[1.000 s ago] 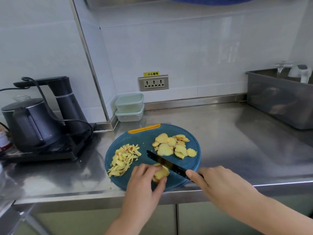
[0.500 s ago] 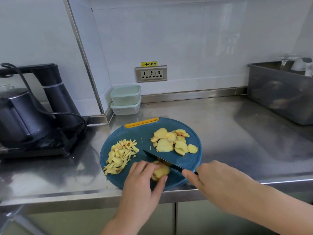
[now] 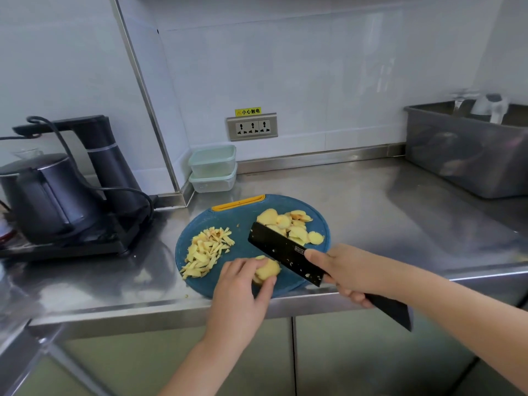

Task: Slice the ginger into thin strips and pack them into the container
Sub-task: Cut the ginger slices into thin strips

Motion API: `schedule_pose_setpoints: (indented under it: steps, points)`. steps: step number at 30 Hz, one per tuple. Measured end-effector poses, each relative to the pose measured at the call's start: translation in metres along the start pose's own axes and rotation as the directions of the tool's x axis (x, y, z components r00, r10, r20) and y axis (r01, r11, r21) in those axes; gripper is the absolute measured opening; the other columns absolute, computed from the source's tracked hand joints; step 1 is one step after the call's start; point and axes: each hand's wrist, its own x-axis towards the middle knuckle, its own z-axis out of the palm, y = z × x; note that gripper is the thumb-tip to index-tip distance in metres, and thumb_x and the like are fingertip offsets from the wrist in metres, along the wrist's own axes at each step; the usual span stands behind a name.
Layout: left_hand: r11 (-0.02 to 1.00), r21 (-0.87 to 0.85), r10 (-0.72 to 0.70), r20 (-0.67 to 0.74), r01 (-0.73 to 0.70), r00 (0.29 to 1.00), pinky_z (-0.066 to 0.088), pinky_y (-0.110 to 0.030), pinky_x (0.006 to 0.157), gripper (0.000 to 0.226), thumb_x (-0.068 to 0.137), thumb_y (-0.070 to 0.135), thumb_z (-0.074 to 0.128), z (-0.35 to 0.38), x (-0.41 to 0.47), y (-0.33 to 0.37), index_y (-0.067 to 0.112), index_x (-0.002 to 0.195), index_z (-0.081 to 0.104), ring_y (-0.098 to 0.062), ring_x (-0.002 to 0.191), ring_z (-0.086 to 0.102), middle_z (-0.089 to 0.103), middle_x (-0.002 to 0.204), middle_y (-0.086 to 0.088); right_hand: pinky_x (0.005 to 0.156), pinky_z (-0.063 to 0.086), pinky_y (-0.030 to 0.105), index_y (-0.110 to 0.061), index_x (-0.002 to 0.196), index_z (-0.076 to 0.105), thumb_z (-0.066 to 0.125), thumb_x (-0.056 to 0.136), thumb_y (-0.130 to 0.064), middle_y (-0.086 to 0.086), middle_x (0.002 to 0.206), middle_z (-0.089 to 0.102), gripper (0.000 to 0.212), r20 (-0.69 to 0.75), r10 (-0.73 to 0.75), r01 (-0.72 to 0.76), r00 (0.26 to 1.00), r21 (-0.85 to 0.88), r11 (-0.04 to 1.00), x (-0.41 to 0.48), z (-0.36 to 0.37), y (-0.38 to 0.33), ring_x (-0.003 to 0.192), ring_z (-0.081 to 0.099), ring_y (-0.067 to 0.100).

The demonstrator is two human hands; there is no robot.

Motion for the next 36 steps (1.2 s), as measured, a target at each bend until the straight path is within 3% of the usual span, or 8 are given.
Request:
schedule_pose_setpoints:
  steps: [8,11,16,22,28,32,35,36]
  points:
    - [0.999,0.040,0.002,-0.035,-0.001,0.999,0.031,-0.014,0.082,0.030,0.086,0.032,0.063,0.004,0.000,0.000,0.025,0.116,0.064,-0.002,0.103,0.041,0.057,0.105,0.014,0.043,0.037,0.015,-0.015,0.072,0.049,0.029,0.099,-0.052,0.001,0.061,0.049,0.050,-0.049,-0.185,0.180,0.981,-0.099,0.979,-0.005,0.006,0.009,0.040,0.044,0.005]
    - [0.999,0.053,0.015,-0.041,-0.013,0.999,0.033,-0.010,0.075,0.026,0.085,0.032,0.064,0.005,0.000,-0.001,0.023,0.110,0.065,-0.004,0.100,0.042,0.057,0.101,0.013,0.060,0.040,0.025,-0.026,0.068,0.042,0.021,0.100,-0.051,0.005,0.075,0.055,0.046,-0.041,-0.209,0.193,0.977,-0.253,0.948,-0.008,0.004,0.004,0.062,0.048,0.012]
    - [0.998,0.054,0.030,-0.064,-0.027,0.997,0.034,-0.010,0.068,0.020,0.082,0.030,0.066,0.007,0.000,-0.003,0.024,0.101,0.065,-0.005,0.092,0.043,0.056,0.094,0.014,0.056,0.036,0.025,-0.022,0.068,0.039,0.019,0.100,-0.052,0.000,0.065,0.043,0.048,-0.041,-0.259,0.219,0.965,-0.422,0.880,-0.005,0.010,0.001,0.059,0.044,0.016]
    - [0.997,0.065,0.057,-0.083,-0.051,0.995,0.036,-0.017,0.071,0.017,0.079,0.029,0.061,0.010,0.001,-0.006,0.022,0.094,0.063,-0.008,0.089,0.044,0.056,0.091,0.012,0.065,0.051,0.032,-0.023,0.071,0.044,0.014,0.095,-0.061,-0.003,0.066,0.049,0.054,-0.070,-0.245,0.169,0.967,-0.542,0.823,-0.003,0.023,0.002,0.065,0.055,0.014]
    - [0.997,0.050,0.063,-0.092,-0.058,0.994,0.032,-0.008,0.067,0.017,0.077,0.029,0.064,0.010,0.002,-0.006,0.021,0.092,0.064,-0.001,0.089,0.037,0.054,0.090,0.015,0.056,0.047,0.032,-0.028,0.130,0.036,0.019,0.105,-0.038,-0.001,0.073,0.037,0.032,-0.101,-0.294,0.185,0.950,-0.576,0.796,0.002,0.020,-0.011,0.062,0.049,0.014]
    - [0.998,0.032,0.055,-0.086,-0.052,0.995,0.033,-0.008,0.068,0.017,0.077,0.028,0.066,0.008,0.002,-0.007,0.022,0.093,0.063,0.000,0.089,0.038,0.053,0.091,0.016,0.053,0.042,0.028,-0.021,0.099,0.053,0.019,0.103,-0.045,-0.001,0.070,0.041,0.042,-0.081,-0.280,0.163,0.957,-0.646,0.746,0.004,0.025,-0.017,0.062,0.049,0.016]
    - [0.999,0.025,0.044,-0.093,-0.042,0.995,0.034,-0.008,0.068,0.019,0.078,0.029,0.066,0.008,0.001,-0.006,0.022,0.096,0.063,-0.002,0.091,0.042,0.056,0.092,0.014,0.049,0.033,0.027,-0.018,0.135,0.034,0.024,0.105,-0.031,0.002,0.076,0.037,0.034,-0.115,-0.209,0.127,0.971,-0.491,0.862,0.010,0.026,-0.011,0.065,0.045,0.018]
    - [0.999,0.022,0.037,-0.099,-0.035,0.994,0.034,-0.008,0.069,0.021,0.078,0.029,0.068,0.008,0.000,-0.005,0.022,0.097,0.063,-0.003,0.091,0.043,0.055,0.092,0.015,0.050,0.032,0.025,-0.010,0.128,0.040,0.023,0.105,-0.036,0.003,0.077,0.040,0.039,-0.104,-0.168,0.106,0.980,-0.441,0.891,0.014,0.022,-0.008,0.065,0.045,0.017]
